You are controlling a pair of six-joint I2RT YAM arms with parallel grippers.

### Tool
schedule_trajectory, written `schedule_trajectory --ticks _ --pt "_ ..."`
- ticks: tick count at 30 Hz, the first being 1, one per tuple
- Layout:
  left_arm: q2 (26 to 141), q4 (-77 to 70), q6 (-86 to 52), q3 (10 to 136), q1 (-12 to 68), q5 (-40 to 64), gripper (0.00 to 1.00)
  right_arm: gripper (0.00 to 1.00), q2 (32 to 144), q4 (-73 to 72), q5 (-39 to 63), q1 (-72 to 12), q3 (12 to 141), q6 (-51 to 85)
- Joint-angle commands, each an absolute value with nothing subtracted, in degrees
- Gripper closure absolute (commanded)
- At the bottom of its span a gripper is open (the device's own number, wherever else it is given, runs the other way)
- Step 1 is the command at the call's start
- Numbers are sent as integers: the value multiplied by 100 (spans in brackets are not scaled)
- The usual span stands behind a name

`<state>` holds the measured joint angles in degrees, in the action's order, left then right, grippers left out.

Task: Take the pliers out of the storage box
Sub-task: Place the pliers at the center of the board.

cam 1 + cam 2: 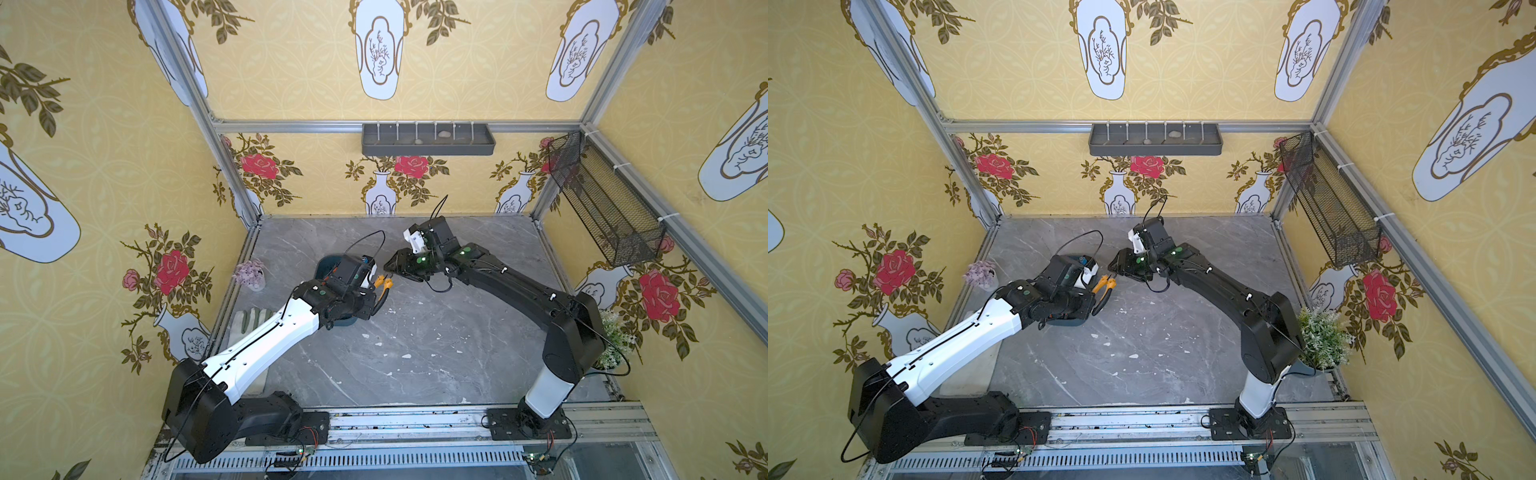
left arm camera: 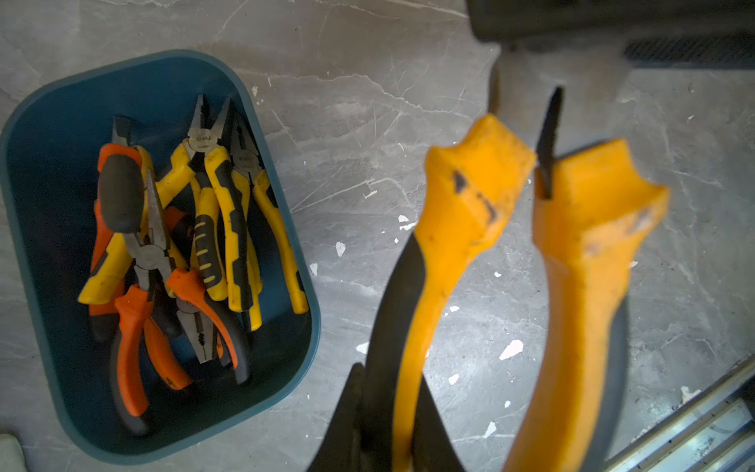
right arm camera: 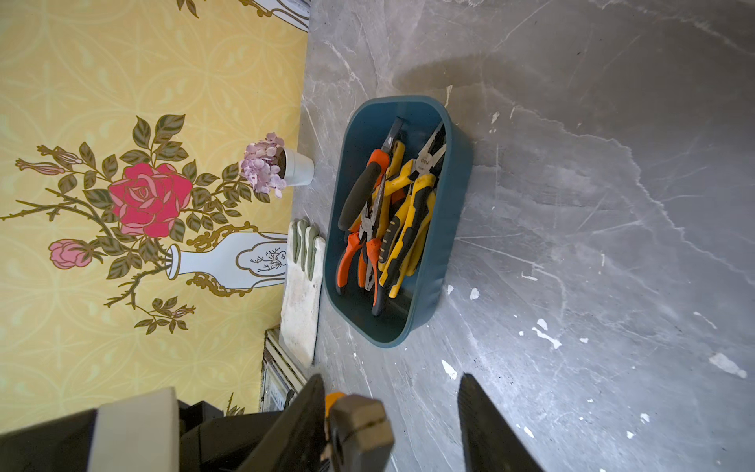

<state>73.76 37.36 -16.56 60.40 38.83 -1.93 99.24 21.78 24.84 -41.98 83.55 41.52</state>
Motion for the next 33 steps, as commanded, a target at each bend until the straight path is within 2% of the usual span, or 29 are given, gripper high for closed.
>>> schedule_trajectory --ticks 1,8,15,19,21,24,27,33 --pt "7306 3428 -1686 5968 3911 -453 100 41 9977 2369 2350 -4145 8444 4125" --pt "7148 3524 -1715 5850 4150 -1620 100 31 9850 3011 1832 -4047 8704 4124" --pt "7237 3605 -1753 5820 4509 -2962 100 29 9741 3292 1684 -4106 9015 4432" --pt "7260 3584 -1724 5796 4759 -3494 100 27 10266 4318 1370 -4151 9876 5015" --pt "7251 3545 -1692 5767 4853 -3623 100 28 10736 5105 1191 -4210 10646 5206" --pt "7225 3459 -1652 5723 4947 -3726 100 36 11298 5783 1296 -4252 11566 5436" --pt "7166 3356 -1627 5661 5001 -3762 100 40 11365 5421 1666 -4250 11494 5671" --pt "7071 3290 -1593 5609 5034 -3817 100 40 11615 5171 1990 -4288 11562 5696"
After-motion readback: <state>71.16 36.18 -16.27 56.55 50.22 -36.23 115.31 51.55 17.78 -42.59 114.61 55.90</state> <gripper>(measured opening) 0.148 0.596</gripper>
